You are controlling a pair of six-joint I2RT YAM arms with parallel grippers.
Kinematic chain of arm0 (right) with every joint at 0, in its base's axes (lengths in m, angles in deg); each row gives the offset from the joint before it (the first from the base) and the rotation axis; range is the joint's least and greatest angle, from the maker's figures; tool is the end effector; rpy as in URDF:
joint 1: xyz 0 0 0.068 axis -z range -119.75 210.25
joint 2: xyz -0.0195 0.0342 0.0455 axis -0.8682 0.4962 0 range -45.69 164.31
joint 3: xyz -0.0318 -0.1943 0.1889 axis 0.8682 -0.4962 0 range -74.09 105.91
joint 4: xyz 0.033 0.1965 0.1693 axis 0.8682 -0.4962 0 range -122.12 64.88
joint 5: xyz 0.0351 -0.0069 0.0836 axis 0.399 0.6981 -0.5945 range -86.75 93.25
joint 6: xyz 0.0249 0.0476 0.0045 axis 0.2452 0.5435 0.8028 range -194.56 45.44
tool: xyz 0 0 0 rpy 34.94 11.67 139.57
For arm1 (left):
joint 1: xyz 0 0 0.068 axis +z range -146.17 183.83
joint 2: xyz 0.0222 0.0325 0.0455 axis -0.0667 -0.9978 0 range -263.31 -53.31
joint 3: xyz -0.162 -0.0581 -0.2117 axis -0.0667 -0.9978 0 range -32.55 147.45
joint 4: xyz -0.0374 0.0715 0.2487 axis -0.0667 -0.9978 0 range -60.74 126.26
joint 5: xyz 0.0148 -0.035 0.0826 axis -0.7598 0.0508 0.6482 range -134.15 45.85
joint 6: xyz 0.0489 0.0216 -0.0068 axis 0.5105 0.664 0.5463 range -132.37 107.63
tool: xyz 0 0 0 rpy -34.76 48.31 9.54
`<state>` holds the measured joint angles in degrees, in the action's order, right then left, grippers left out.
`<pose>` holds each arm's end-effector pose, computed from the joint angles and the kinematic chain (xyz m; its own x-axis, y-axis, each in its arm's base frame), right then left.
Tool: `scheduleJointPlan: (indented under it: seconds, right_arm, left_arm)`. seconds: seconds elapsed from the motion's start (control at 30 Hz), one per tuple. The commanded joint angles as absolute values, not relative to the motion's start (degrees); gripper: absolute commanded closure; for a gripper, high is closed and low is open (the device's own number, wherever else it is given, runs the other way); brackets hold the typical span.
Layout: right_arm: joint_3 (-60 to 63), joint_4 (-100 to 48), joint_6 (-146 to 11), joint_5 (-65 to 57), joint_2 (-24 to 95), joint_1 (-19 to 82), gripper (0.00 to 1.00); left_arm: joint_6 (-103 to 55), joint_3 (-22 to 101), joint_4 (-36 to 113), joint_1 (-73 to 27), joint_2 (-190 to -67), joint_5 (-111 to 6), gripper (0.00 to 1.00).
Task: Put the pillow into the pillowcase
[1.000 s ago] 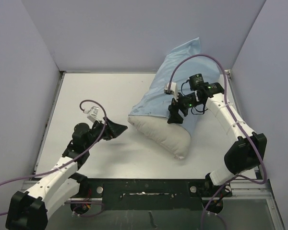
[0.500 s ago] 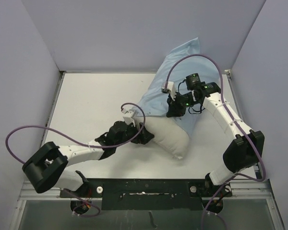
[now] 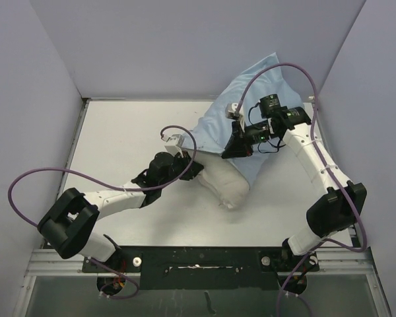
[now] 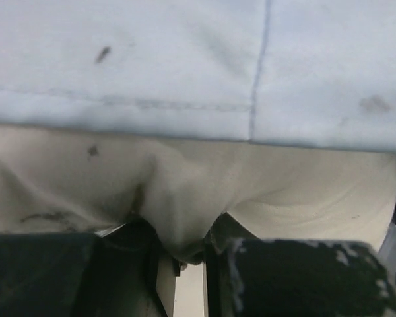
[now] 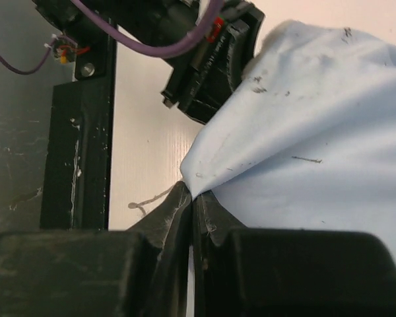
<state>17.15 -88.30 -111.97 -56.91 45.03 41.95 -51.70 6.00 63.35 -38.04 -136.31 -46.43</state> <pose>0.2845 0.1267 0.3582 -0.3452 -0.4325 -0.8329 -0.9369 0.1063 0.3331 0.2294 -0.2074 0.2141 -0.6124 -0.3016 -0.7308 0.3968 0.6822 -0.6141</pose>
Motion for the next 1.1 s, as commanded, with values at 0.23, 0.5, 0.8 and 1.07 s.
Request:
scheduleJointPlan:
  seconds: [0.23,0.5,0.8,1.07]
  right_arm:
    - [26.1,-83.2,-103.4,-66.6,50.2,36.3,1.0]
    - [20.6,-80.1,-95.9,-58.7,54.6,39.9,0.78]
    - [18.9,-92.1,-116.9,-66.4,44.4,48.0,0.18]
    - [1.2,-91.4,-124.0,-52.1,36.5,48.2,0.16]
  left_arm:
    - [-39.0,12.2,74.3,-39.7,-138.2,-26.0,1.0]
    - [-36.8,8.9,63.9,-38.8,-135.3,-27.4,0.33]
    - [-43.1,-3.7,56.2,-31.8,-111.6,-54.8,0.23]
    - [-36.0,-9.0,73.9,-41.7,-117.7,-55.1,0.22]
